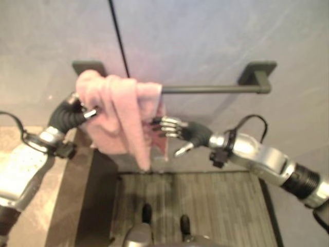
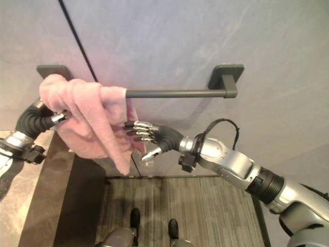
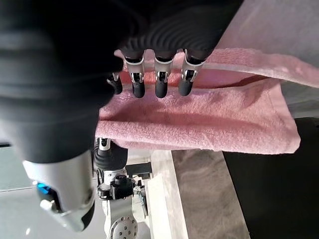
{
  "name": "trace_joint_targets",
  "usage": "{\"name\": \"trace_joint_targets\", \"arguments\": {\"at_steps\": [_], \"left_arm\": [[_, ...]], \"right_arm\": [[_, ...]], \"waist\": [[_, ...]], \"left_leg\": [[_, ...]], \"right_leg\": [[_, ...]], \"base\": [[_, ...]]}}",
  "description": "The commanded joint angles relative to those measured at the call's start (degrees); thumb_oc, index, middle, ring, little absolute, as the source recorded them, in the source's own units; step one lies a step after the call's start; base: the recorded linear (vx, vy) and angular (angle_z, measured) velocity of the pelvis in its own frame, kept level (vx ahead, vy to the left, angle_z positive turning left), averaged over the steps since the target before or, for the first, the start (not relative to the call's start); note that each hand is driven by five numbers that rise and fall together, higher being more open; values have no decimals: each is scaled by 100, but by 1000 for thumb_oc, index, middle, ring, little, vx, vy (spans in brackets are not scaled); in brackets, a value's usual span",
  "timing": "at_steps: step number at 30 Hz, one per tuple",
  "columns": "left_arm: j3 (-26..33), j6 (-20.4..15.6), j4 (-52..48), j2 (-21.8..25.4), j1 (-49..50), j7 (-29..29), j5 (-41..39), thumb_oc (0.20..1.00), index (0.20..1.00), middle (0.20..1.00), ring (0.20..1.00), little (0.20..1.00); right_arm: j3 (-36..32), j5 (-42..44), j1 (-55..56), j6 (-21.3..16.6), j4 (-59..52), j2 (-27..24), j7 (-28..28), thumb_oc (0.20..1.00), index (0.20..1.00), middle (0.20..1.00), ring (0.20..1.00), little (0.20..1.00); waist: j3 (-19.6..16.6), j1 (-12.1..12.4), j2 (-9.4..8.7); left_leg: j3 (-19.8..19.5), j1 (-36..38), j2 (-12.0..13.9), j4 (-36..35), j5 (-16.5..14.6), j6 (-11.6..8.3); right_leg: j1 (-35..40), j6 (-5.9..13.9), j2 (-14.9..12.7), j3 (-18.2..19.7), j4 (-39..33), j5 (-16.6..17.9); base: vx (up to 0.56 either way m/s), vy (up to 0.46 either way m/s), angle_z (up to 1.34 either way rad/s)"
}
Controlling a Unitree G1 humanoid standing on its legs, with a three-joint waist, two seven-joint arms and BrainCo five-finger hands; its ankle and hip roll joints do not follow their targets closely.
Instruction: Put brush and paste in cup on sink, flatten towel.
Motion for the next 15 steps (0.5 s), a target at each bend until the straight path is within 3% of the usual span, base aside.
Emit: {"name": "trace_joint_targets", "arguments": {"at_steps": [1,15], "left_arm": [[-228,-216,285,95,-547,119,68,200,200,200,200,200],[-318,-150,271,149,-617,90,40,200,200,200,200,200]], "right_arm": [[-36,-85,-87,-238,-68,269,-104,1000,1000,1000,1000,1000],[-206,-253,225,-90,339,185,-237,1000,1000,1000,1000,1000]], "waist": [[-234,190,-315],[-237,215,-339]], "left_leg": [[-110,148,-46,70,-422,-94],[-247,149,-20,70,-428,-95]], "right_leg": [[-492,706,-970,-516,142,422],[-433,676,-948,-577,208,337]], "base": [[0,0,0],[11,-2,5]]}}
